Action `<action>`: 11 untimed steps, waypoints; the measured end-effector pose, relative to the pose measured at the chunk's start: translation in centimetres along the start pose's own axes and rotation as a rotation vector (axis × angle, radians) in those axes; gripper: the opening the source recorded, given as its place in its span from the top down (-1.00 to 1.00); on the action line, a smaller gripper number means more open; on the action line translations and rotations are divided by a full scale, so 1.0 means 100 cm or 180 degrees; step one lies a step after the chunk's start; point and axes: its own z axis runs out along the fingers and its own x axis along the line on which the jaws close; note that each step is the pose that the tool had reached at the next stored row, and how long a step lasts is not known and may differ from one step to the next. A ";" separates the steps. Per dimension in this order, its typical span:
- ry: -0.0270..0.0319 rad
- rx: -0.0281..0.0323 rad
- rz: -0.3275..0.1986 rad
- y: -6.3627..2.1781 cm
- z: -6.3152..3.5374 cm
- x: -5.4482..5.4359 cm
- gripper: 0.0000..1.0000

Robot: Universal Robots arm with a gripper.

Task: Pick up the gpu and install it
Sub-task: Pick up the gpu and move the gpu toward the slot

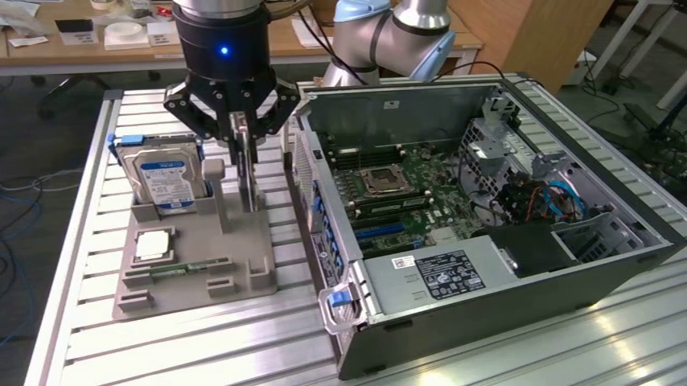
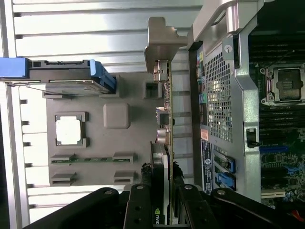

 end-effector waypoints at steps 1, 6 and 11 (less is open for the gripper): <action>0.0000 0.0000 0.0000 0.0000 -0.0010 0.000 0.47; 0.0000 0.0000 0.0000 0.0003 -0.0065 0.000 0.47; 0.0000 0.0000 0.0000 0.0005 -0.0105 0.000 0.47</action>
